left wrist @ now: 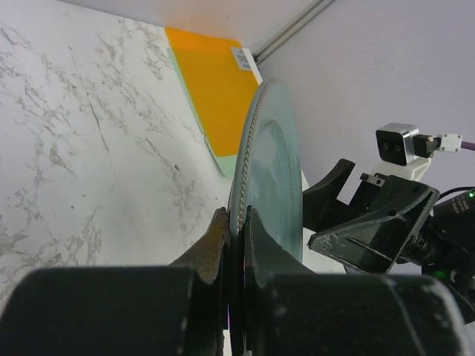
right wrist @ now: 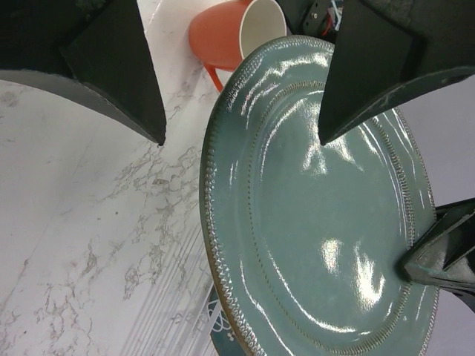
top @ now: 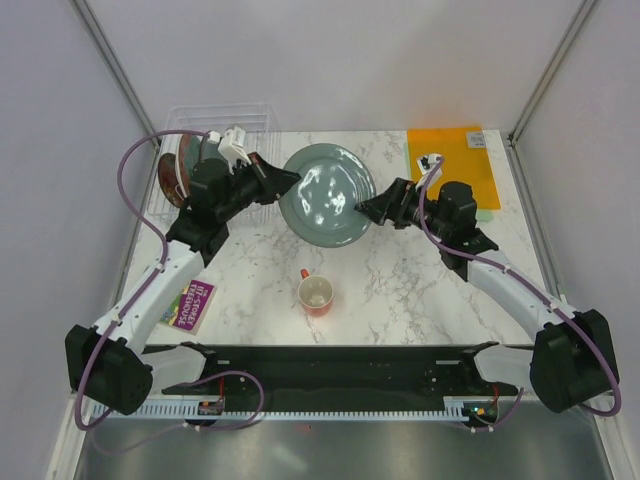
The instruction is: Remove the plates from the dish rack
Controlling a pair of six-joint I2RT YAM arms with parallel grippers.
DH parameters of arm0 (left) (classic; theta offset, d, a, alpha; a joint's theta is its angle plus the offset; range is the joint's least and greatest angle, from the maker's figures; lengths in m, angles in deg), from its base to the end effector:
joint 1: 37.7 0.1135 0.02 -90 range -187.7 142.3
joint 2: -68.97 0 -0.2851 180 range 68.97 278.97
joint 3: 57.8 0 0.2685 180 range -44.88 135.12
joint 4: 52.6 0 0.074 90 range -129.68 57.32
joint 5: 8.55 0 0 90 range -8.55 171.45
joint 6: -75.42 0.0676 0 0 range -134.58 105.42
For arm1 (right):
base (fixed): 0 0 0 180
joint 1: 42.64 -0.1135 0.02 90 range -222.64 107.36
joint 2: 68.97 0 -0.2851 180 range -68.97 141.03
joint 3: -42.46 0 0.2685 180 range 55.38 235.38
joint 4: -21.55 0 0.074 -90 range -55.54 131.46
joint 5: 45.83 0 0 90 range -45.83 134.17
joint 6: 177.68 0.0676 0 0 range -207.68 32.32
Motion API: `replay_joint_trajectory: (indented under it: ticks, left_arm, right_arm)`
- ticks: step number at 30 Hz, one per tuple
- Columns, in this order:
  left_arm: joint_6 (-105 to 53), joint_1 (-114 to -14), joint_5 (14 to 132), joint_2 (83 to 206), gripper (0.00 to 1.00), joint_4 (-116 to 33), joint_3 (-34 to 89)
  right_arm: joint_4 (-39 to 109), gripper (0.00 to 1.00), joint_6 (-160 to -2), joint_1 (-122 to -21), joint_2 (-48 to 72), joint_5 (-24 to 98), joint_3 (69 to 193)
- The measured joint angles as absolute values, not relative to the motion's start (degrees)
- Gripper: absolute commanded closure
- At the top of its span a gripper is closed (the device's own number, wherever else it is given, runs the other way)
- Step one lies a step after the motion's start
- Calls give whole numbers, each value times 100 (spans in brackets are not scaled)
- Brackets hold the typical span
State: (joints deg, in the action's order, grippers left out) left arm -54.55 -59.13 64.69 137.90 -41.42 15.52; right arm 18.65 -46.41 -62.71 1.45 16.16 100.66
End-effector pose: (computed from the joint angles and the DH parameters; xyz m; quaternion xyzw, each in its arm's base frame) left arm 0.2935 -0.1361 0.3837 -0.0237 0.7457 -0.4291 0.5092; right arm 0.2885 0.1392 0.3036 -0.0179 0.7558 0.4790 0.4461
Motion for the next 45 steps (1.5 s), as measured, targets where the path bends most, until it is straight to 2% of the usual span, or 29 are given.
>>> replay_joint_trajectory:
  ticks: [2, 3, 4, 5, 6, 13, 17, 19, 21, 23, 27, 29, 35, 45]
  left_arm:
    - [-5525, -5933, 6443, 13757, 98, -4286, 1458]
    - [-5579, -5935, 6426, 13741, 98, -4374, 1381]
    - [-5617, -5935, 6408, 13728, 98, -4439, 1318]
    - [-5671, -5937, 6380, 13702, 98, -4557, 1191]
    - [-5767, -5935, 6369, 13665, 98, -4660, 1064]
    - [-6010, -5828, 6183, 13453, 98, -5364, 496]
    - [-6067, -5834, 6135, 13473, 54, -5552, 367]
    - [-6124, -5854, 6113, 13543, 35, -5521, 343]
    - [-6122, -5926, 6054, 13599, 28, -5484, 334]
    - [-6117, -5996, 6032, 13602, 32, -5427, 334]
    - [-6054, -6020, 6037, 13602, 19, -5427, 337]
    - [-6010, -6007, 6043, 13602, 18, -5360, 396]
    - [-5698, -6007, 6249, 13512, 18, -5099, 595]
    - [-4917, -6007, 7180, 12789, 14, -4195, 595]
  right_arm:
    - [1744, 35, -4608, -6278, 166, 1600, 10035]
    - [1685, 49, -4595, -6278, 177, 1574, 10017]
    - [1591, 67, -4573, -6278, 193, 1539, 9993]
    - [1500, 91, -4555, -6278, 206, 1500, 9969]
    - [1493, 100, -4580, -6278, 221, 1522, 9952]
    - [1034, 100, -3788, -6110, 265, 1203, 9705]
    - [1181, 100, -3839, -6114, -11, 1362, 9602]
    - [1478, 100, -4166, -6179, -360, 1576, 9611]
    - [1924, 100, -4510, -6252, -780, 1812, 9666]
    - [2396, 100, -4794, -6265, -1101, 1996, 9805]
    - [3058, 100, -5159, -6068, -1438, 2239, 10057]
    - [3309, 100, -5362, -5948, -1457, 2503, 10155]
    - [4085, 100, -5747, -5340, -1121, 3286, 10162]
    - [4186, 100, -5856, -4984, -511, 3323, 10138]
